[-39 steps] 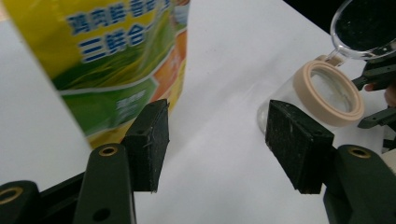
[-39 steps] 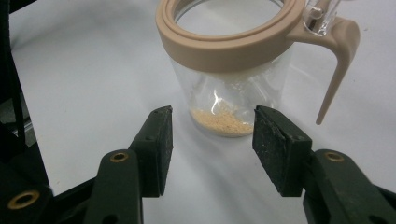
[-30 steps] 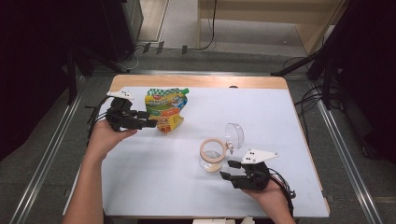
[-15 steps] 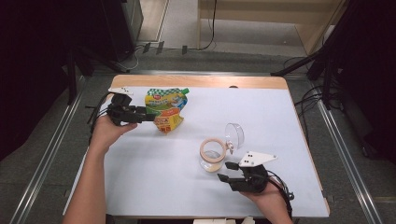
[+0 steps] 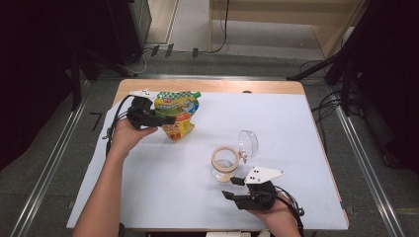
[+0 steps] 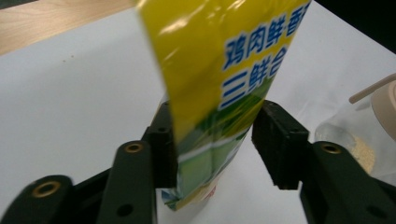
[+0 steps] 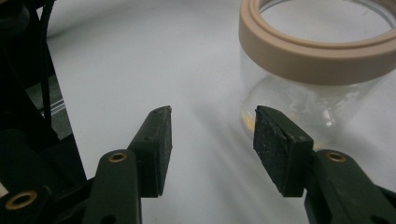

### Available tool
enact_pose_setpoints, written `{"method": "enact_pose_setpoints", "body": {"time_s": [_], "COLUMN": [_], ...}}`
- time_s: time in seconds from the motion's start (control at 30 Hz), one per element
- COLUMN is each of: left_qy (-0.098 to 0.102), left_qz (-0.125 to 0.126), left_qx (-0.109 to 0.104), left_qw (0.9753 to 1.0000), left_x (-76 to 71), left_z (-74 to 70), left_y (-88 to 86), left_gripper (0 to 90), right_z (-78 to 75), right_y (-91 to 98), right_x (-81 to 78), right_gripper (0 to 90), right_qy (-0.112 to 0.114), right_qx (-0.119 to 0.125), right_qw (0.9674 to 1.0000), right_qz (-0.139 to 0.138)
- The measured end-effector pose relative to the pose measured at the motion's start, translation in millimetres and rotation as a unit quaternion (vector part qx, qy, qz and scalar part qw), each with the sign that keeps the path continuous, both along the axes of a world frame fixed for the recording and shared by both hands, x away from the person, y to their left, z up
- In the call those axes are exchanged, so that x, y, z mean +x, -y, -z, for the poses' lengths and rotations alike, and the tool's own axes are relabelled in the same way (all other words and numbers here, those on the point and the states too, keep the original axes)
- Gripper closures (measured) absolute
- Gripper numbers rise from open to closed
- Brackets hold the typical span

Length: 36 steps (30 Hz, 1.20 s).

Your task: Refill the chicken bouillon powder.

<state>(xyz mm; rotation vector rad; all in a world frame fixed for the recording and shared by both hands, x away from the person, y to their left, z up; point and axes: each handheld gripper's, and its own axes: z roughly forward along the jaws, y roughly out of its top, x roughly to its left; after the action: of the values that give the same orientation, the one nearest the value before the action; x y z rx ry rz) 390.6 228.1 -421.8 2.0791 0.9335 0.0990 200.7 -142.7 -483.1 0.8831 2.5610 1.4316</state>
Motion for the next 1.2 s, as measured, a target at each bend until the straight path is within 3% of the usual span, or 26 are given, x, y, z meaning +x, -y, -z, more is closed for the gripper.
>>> {"method": "enact_pose_setpoints", "body": {"time_s": [0.33, 0.47, 0.7, 0.83, 1.07, 1.13, 1.2], "left_qy": [-0.004, -0.001, -0.008, -0.010, -0.009, 0.007, 0.007], "left_qz": [-0.016, -0.016, -0.036, -0.041, -0.026, -0.013, -0.011], "left_qx": [-0.007, 0.004, -0.014, -0.014, -0.025, -0.019, -0.024], "left_qw": [0.9998, 0.9999, 0.9992, 0.9990, 0.9993, 0.9997, 0.9996], "left_x": [-4.4, -6.4, -9.5, -15.3, -34.7, -42.8, -49.6], "left_z": [-5.3, -7.8, -16.3, -23.1, -43.1, -48.2, -51.8], "left_y": [1.4, 3.6, -6.3, -10.0, -8.2, -5.7, -5.4], "left_gripper": [84.3, 87.2, 90.0, 90.0, 90.0, 90.0, 90.0], "right_z": [0.6, -0.5, -3.7, -6.1, -11.2, -11.7, -11.8], "right_y": [-7.1, -10.7, -17.2, -20.2, -25.8, -29.2, -33.8], "right_x": [-1.7, -3.2, -5.9, -6.1, -4.6, -3.6, -3.4], "right_gripper": [48.0, 48.0, 48.1, 48.6, 50.1, 51.6, 51.8], "right_qy": [-0.002, 0.001, 0.005, 0.004, 0.001, 0.000, 0.000], "right_qx": [0.005, 0.010, 0.017, 0.022, 0.036, 0.035, 0.031], "right_qw": [1.0000, 0.9999, 0.9997, 0.9996, 0.9993, 0.9994, 0.9994], "right_qz": [-0.006, -0.009, -0.017, -0.015, -0.008, -0.009, -0.013]}}
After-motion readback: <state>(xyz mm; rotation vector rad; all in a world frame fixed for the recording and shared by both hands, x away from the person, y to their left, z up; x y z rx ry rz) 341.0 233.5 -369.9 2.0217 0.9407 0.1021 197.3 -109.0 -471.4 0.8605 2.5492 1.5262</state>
